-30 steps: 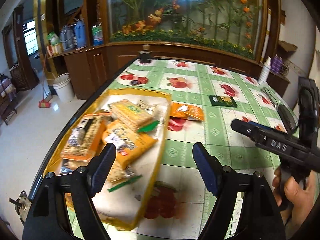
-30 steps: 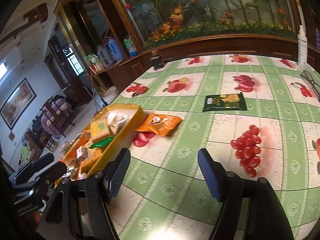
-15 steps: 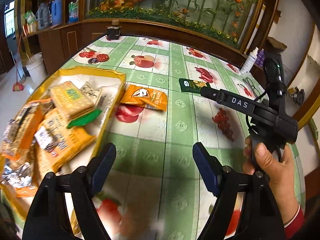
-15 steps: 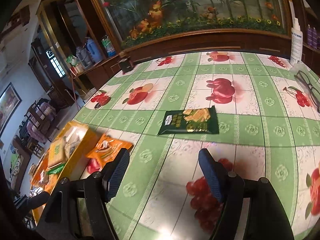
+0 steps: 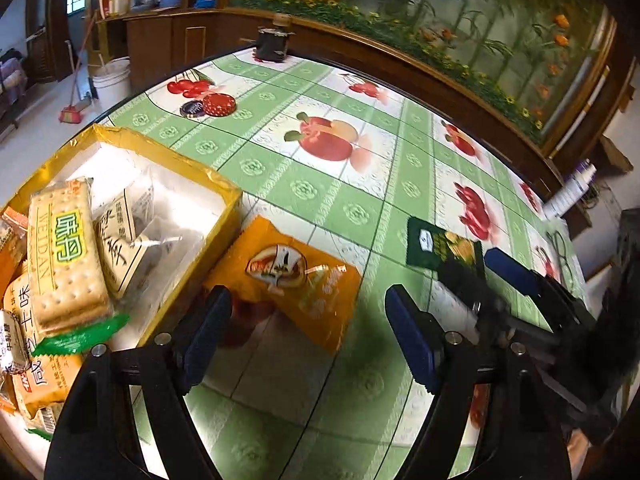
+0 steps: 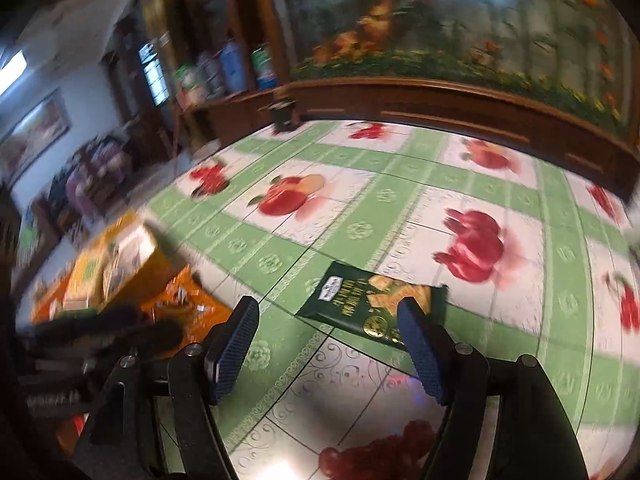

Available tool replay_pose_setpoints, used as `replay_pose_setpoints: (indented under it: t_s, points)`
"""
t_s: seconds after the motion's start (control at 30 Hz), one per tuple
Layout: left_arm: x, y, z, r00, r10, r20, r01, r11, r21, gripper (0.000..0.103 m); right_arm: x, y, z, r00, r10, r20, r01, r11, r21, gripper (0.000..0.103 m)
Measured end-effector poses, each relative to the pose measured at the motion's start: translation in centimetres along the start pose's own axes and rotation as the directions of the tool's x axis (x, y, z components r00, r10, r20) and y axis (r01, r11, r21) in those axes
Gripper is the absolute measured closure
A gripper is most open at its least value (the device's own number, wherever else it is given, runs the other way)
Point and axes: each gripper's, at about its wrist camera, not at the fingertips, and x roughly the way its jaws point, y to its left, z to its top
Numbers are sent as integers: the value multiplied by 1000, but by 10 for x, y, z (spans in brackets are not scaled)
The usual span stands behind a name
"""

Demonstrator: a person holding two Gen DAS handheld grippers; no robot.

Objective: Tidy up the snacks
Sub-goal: 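Move both open grippers back toward the orange chip bag and green cracker pack, then grasp the orange chip bag with the left gripper while the right gripper grasps the green cracker pack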

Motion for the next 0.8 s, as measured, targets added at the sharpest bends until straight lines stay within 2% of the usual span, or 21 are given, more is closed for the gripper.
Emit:
replay_pose_setpoints:
  t_s: [0.07, 0.1, 0.13, 0.27, 0.37, 0.47, 0.53, 0.6, 0.7, 0.77, 0.8]
  points:
    - [3, 1, 2, 999, 28, 15, -28, 999, -18, 24, 6, 3, 2, 999, -29, -19, 28, 997, -77, 30]
    - [6, 1, 4, 999, 47, 17, -46, 999, -29, 24, 8, 3, 2, 1000, -11, -27, 8, 995, -96, 29]
    - [7, 1, 5, 998, 65, 22, -65, 997, -32, 24, 10, 1, 3, 999, 10, -35, -13, 994, -106, 29]
    - [14, -5, 11, 996, 89, 15, -88, 996, -23, 24, 24, -8, 11, 998, -2, -69, -8, 990, -138, 28]
    - [20, -9, 14, 994, 112, 5, -112, 994, 0, 23, 41, -20, 18, 992, 36, -119, -50, 991, -121, 28]
    - [28, -16, 17, 990, 140, -7, -140, 990, 25, 19, 49, -23, 21, 990, -3, -143, -18, 990, -143, 26]
    - [34, -21, 16, 983, 184, -9, -184, 982, 46, 18, 49, -20, 18, 987, -16, -162, -10, 987, -162, 28]
    - [42, -31, 13, 978, 209, -18, -206, 973, 103, 13, 45, -15, 11, 983, -77, -168, 39, 975, -217, 28]
    - [49, -41, 7, 970, 241, -8, -236, 956, 175, 11, 33, -17, -1, 981, -101, -168, 63, 974, -218, 36]
    - [49, -47, 3, 978, 209, 3, -204, 952, 228, 11, 22, -24, -9, 979, -119, -163, 87, 977, -195, 41]
    - [49, -49, 2, 986, 167, -17, -158, 959, 236, 13, 17, -27, -13, 979, -122, -162, 92, 979, -181, 41]
